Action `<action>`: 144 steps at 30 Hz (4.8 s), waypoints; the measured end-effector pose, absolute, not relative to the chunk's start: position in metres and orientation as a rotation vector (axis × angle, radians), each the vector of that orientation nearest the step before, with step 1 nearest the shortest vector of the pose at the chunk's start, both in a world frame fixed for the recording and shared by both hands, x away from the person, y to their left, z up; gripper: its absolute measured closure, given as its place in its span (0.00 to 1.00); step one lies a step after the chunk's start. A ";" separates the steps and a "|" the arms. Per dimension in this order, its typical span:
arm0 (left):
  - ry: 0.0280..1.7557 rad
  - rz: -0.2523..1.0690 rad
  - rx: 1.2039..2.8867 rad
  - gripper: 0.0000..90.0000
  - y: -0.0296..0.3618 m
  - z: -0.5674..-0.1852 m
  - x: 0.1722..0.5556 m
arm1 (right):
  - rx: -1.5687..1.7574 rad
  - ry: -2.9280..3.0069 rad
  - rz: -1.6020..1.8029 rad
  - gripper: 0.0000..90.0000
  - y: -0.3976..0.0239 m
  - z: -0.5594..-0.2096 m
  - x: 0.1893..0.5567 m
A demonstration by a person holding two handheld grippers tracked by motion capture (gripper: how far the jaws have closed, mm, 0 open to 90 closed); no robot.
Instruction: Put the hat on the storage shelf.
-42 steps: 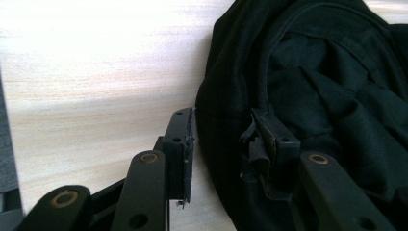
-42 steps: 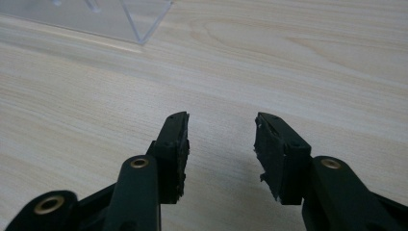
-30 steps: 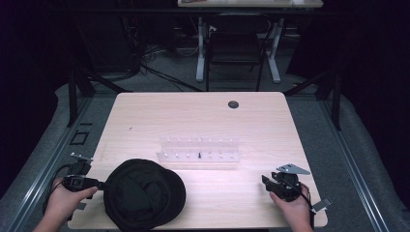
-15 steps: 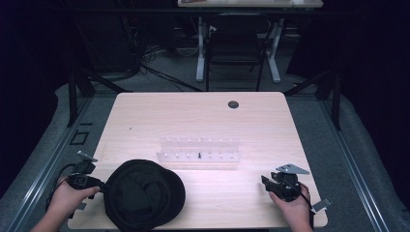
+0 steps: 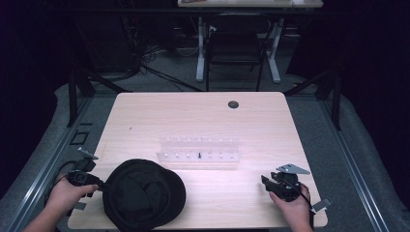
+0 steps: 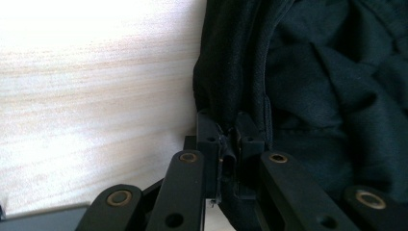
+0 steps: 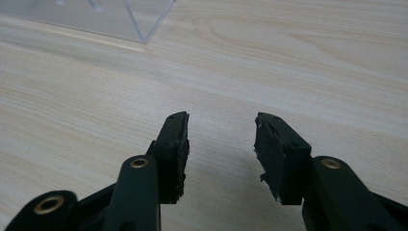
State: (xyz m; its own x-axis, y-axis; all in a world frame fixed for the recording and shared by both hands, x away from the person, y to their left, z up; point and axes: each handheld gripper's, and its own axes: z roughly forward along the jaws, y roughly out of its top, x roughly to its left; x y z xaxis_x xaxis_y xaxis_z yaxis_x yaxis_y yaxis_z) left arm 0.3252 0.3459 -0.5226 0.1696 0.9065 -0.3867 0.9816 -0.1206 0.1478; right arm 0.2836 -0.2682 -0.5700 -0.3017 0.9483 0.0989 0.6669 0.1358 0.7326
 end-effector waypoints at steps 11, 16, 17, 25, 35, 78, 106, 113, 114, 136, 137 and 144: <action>1.800 -0.388 2.004 0.95 0.351 -0.501 0.324 | 1.555 2.033 0.981 0.61 -0.269 -0.570 0.284; 1.787 -0.403 1.993 0.95 0.349 -0.489 0.323 | 1.556 2.035 0.982 0.61 -0.269 -0.570 0.284; 1.785 -0.405 1.985 0.95 0.349 -0.487 0.323 | 1.555 2.036 0.981 0.61 -0.269 -0.570 0.284; 1.793 -0.391 2.001 0.95 0.345 -0.471 0.322 | 1.559 2.036 0.979 0.61 -0.269 -0.570 0.284; 1.789 -0.465 1.970 0.96 0.345 -0.461 0.323 | 1.562 2.031 0.989 0.61 -0.269 -0.570 0.284; 1.505 -0.653 1.706 0.96 0.308 -0.371 0.311 | 1.579 2.027 0.991 0.61 -0.271 -0.569 0.283; 1.475 -0.560 1.591 0.96 0.309 -0.328 0.320 | 1.575 2.023 0.997 0.61 -0.271 -0.569 0.283; 1.480 -0.547 1.565 0.96 0.302 -0.322 0.324 | 1.576 2.023 0.998 0.61 -0.271 -0.569 0.283; 1.481 -0.545 1.558 0.96 0.300 -0.322 0.325 | 1.577 2.023 0.996 0.61 -0.271 -0.569 0.283; 1.478 -0.524 1.462 0.96 0.268 -0.305 0.355 | 1.581 2.026 0.994 0.61 -0.271 -0.570 0.283; 1.479 -0.530 1.459 0.96 0.266 -0.305 0.357 | 1.584 2.023 0.994 0.61 -0.271 -0.570 0.283; 1.474 -0.520 1.459 0.96 0.254 -0.303 0.368 | 1.583 2.026 0.996 0.61 -0.271 -0.570 0.283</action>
State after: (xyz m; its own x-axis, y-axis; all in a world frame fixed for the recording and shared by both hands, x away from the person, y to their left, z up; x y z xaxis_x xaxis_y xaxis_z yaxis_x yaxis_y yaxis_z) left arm 0.3680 0.2542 -0.3026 0.1787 0.5180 -0.8365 0.9284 0.1927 0.3177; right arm 0.2831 -0.2709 -0.5699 -0.2918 0.9483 0.1246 0.6775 0.1130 0.7268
